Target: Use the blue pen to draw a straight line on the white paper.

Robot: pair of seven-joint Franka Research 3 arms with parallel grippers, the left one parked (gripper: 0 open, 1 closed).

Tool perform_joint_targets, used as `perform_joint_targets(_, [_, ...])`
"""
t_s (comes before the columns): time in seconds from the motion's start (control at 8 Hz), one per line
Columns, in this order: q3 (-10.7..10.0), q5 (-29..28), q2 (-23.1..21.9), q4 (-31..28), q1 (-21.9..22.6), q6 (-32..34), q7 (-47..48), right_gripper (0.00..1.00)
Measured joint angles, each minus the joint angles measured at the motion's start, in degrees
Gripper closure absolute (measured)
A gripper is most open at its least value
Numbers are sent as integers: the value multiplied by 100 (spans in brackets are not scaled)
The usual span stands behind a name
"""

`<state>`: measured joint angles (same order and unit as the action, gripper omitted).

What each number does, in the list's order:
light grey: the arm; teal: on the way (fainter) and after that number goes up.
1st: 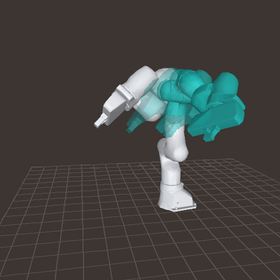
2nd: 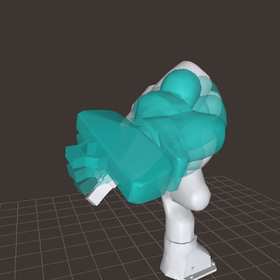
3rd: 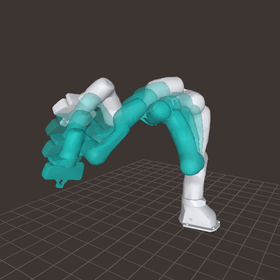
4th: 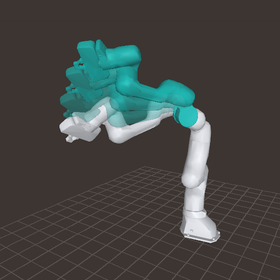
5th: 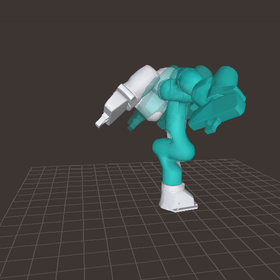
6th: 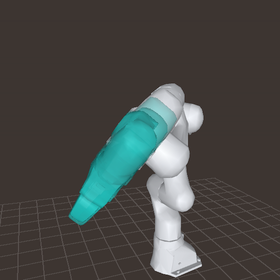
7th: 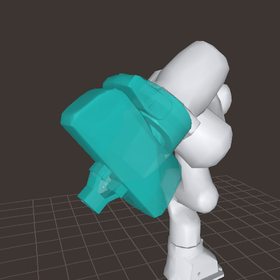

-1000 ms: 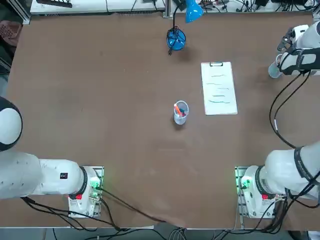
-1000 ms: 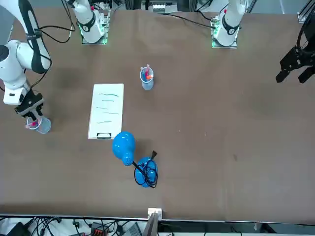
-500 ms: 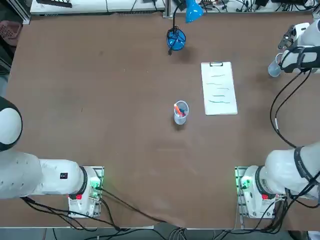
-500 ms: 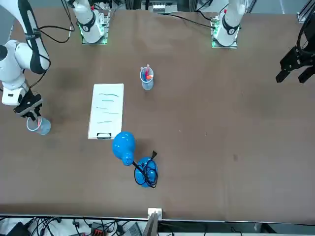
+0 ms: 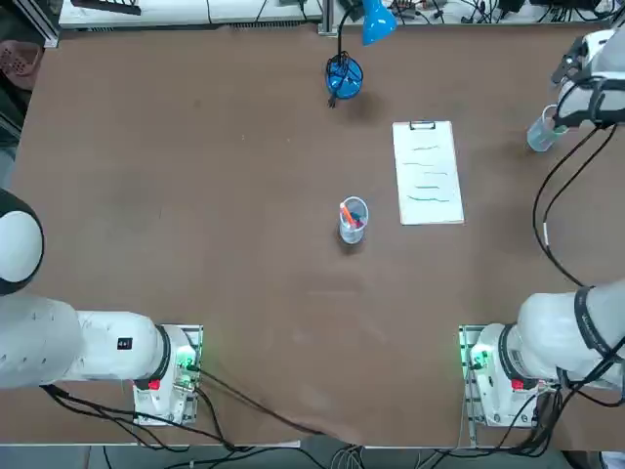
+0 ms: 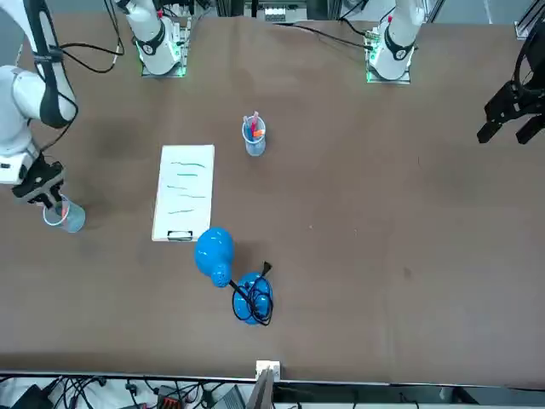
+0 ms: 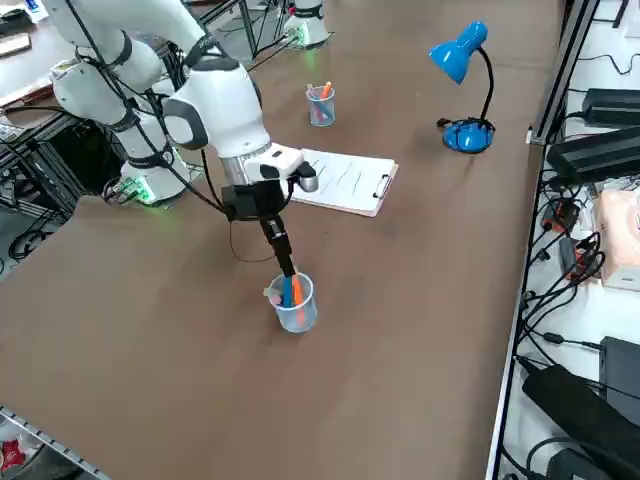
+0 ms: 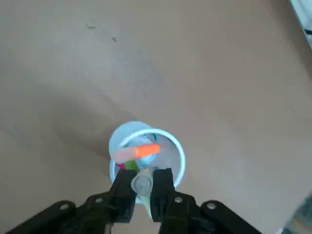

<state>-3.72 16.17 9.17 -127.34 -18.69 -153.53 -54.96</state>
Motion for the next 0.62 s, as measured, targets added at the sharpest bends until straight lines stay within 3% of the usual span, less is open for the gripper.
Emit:
perform_joint_targets(0.38, [13,-630,-434,802,4,1424,89,81])
perform_joint_targets(0.62, [58,-1414,-608,1027,35,1827,272,81])
